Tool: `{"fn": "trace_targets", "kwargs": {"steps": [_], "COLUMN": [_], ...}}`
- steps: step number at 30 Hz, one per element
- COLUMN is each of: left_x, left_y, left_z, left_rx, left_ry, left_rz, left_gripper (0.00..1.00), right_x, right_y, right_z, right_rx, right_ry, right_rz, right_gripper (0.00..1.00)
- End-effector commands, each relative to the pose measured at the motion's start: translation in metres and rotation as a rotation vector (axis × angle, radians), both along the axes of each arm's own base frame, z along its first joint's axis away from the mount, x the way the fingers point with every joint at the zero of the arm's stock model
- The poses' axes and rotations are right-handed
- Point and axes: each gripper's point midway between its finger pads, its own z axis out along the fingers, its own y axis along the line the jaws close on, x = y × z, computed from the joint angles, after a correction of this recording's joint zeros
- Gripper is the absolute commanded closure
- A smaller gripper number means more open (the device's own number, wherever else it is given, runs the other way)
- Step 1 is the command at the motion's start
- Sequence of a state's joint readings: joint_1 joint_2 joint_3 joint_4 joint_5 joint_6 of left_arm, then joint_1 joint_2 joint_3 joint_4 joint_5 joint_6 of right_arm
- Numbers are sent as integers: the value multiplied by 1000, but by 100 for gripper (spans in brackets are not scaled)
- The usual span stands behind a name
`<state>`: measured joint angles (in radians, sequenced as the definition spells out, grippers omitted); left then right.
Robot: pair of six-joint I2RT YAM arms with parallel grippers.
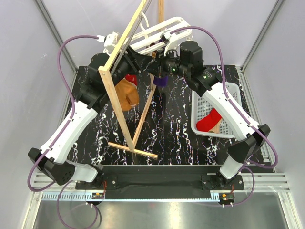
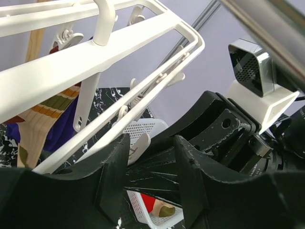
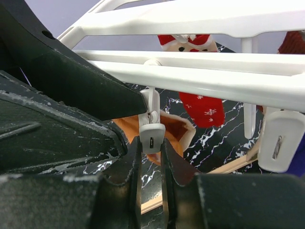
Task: Clip the socks to the hanger
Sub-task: Open the clamp at the hanger.
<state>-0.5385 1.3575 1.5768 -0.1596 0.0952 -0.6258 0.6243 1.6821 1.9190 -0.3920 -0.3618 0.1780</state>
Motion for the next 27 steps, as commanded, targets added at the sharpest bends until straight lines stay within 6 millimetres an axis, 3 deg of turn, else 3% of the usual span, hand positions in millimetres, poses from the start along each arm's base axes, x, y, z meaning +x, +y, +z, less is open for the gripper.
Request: {"fn": "trace_targets", "kwargs": {"steps": [1, 22, 27], "left_x": [7, 5, 10], "left_y": [16, 43, 37], "left_z": [5, 2, -6], "left_rx": [4, -33, -13], "left_ry": [-18, -21, 14], "left_rz": [93, 229, 211], "left_gripper": [51, 42, 42], "right_x": [-23, -22, -22], "right_y": [-1, 1, 4], "right_z": [24, 16, 14], "right_rx": [21, 13, 18], "right_ry": [-40, -30, -17], "right_rz": [72, 80, 89], "right_gripper": [100, 100, 100]}}
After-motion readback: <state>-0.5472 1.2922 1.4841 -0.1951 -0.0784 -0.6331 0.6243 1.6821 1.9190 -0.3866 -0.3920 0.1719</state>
